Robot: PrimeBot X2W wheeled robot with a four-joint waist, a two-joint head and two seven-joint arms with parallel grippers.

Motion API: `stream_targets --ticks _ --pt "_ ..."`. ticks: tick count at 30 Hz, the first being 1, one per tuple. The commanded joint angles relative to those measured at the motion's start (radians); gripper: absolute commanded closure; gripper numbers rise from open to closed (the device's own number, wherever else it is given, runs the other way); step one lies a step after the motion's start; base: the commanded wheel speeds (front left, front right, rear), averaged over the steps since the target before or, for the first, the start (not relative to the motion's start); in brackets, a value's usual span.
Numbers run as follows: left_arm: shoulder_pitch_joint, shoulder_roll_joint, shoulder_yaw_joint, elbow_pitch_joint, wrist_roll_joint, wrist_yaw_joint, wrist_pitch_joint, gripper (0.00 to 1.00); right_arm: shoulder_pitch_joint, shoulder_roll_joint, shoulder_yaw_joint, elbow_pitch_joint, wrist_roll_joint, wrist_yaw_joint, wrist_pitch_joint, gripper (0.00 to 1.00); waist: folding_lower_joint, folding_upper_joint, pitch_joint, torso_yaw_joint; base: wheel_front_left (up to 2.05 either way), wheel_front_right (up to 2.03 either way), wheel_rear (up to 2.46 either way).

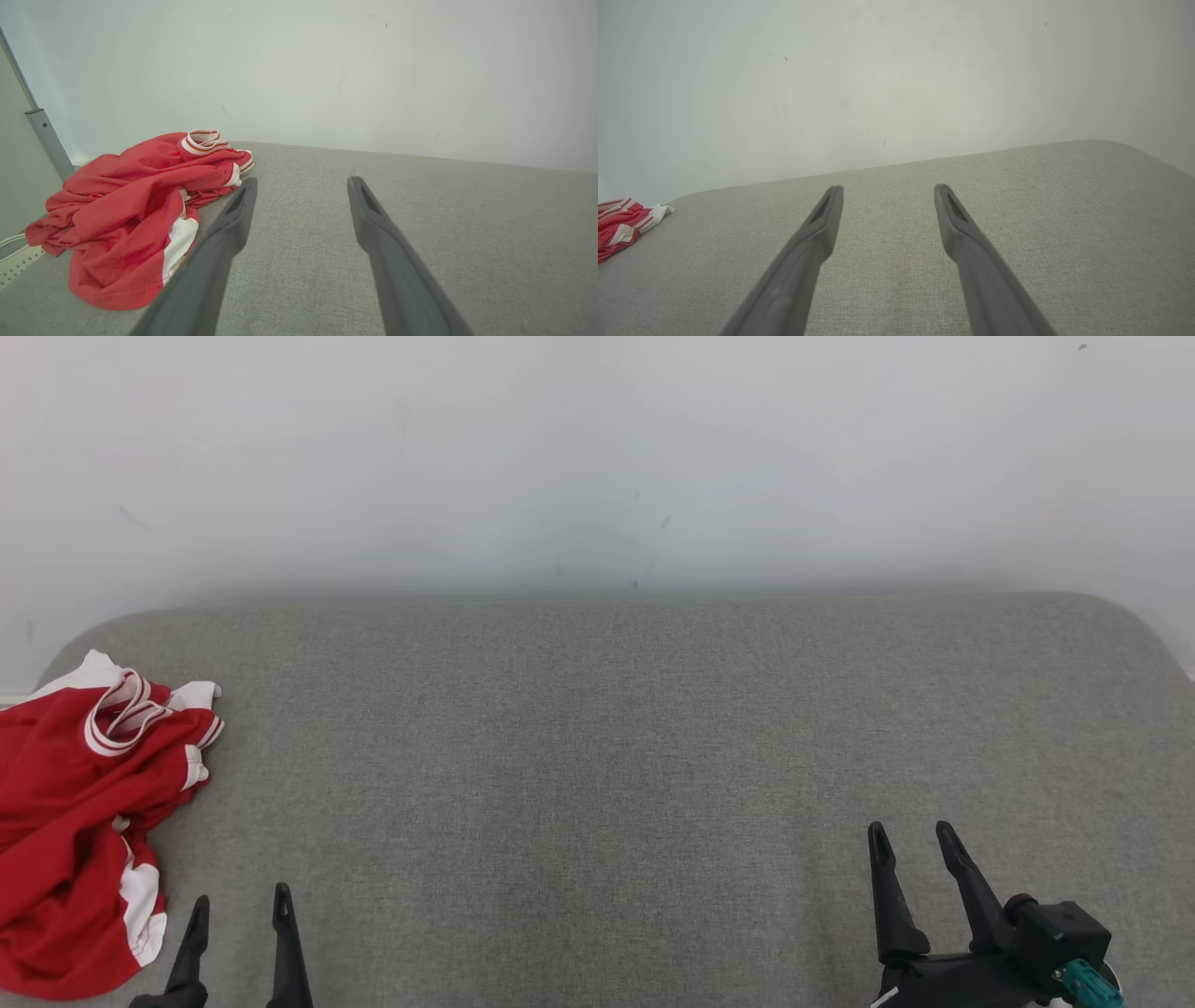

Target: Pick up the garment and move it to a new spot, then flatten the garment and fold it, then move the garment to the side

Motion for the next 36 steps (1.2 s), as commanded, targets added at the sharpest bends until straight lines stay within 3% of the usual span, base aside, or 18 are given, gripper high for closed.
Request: stream_targets --ticks 1,17,36 --pt "0.012 0.011 0.004 0.002 0.023 -0.002 -0.010 0.00 0.009 -0.006 0.004 -0.009 -0.022 -0.002 -0.011 0.00 0.0000 0.0000 0.001 -0.002 0.00 0.00 0.00" --pt "0.028 0.022 -0.004 -0.004 0.124 0.020 -0.035 0.00 0.017 -0.006 0.013 -0.011 -0.129 -0.002 -0.053 0.00 0.0000 0.0000 -0.008 0.000 0.00 0.00 0.00" --pt "0.027 0.016 0.002 -0.001 0.092 0.012 -0.037 0.00 0.015 -0.005 0.012 -0.004 -0.113 -0.002 -0.053 0.00 0.0000 0.0000 -0.007 -0.002 0.00 0.00 0.00"
